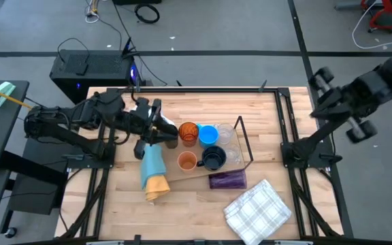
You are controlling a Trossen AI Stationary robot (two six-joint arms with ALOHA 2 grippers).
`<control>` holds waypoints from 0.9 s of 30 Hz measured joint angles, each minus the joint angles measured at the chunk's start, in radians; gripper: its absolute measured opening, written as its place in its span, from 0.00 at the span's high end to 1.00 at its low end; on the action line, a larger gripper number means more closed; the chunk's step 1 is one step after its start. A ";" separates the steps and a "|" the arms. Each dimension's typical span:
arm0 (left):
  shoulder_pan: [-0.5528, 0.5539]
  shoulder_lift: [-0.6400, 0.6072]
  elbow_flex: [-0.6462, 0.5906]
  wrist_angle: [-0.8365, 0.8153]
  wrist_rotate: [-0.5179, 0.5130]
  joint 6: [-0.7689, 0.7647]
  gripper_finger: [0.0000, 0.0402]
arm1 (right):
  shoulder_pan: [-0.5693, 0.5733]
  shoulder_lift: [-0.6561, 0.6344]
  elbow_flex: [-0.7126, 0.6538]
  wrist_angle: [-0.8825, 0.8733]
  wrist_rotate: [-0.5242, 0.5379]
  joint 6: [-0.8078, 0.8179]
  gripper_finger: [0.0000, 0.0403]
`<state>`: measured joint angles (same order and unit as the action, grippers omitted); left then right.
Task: Stack small to large cups/mugs on shelf
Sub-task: Put the violet cup on the shelf
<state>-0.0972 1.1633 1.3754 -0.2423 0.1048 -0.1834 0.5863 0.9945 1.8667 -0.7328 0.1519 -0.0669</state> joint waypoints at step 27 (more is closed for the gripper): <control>0.402 0.111 0.000 0.230 0.130 0.150 0.77 | -0.003 -0.818 -0.971 0.168 0.326 0.507 0.98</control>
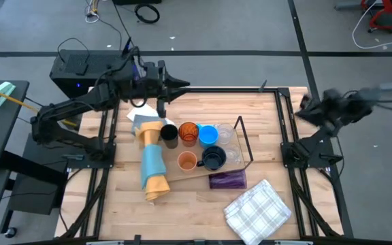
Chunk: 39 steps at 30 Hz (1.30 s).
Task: Stack small to large cups/mugs on shelf
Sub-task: Put the violet cup on the shelf
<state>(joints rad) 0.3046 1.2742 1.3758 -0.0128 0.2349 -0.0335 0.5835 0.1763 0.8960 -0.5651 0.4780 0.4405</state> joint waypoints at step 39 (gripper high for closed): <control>-0.012 0.061 0.000 0.152 -0.062 0.066 0.76 | 0.002 -0.159 -0.744 0.225 -0.291 0.541 0.98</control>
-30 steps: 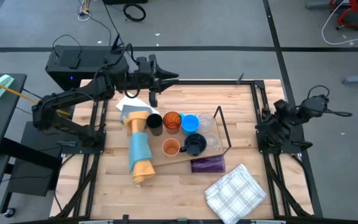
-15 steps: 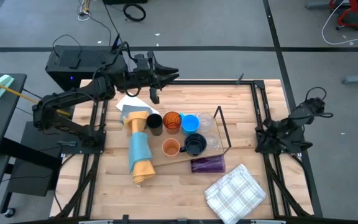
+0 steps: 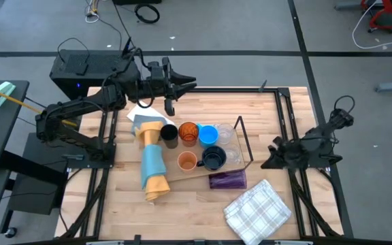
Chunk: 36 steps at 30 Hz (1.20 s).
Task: Stack small to large cups/mugs on shelf
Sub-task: Put the violet cup on the shelf
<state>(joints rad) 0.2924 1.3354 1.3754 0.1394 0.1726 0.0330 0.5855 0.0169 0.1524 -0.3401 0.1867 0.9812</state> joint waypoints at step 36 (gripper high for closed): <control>0.000 0.000 0.000 -0.018 0.000 -0.023 0.76 | 0.275 0.736 -0.032 0.513 0.269 0.569 0.91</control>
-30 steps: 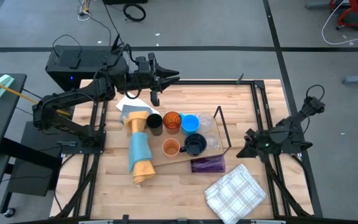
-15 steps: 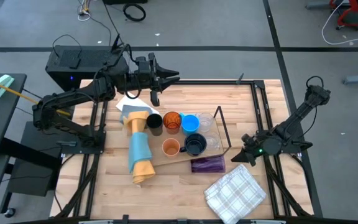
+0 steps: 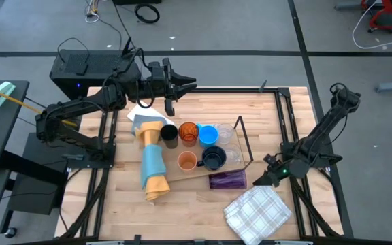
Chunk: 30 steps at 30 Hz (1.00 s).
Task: Stack small to large cups/mugs on shelf
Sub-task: Put the violet cup on the shelf
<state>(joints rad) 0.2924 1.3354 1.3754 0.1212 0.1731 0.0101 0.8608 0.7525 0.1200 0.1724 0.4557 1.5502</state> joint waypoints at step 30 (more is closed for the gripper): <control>0.000 0.000 0.000 -0.001 0.019 -0.025 0.75 | -0.141 0.153 0.001 0.087 0.011 -0.024 0.57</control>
<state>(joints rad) 0.2920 1.3354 1.3754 0.1204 0.1925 -0.0153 0.7195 0.9059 0.1211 0.2591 0.4671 1.5266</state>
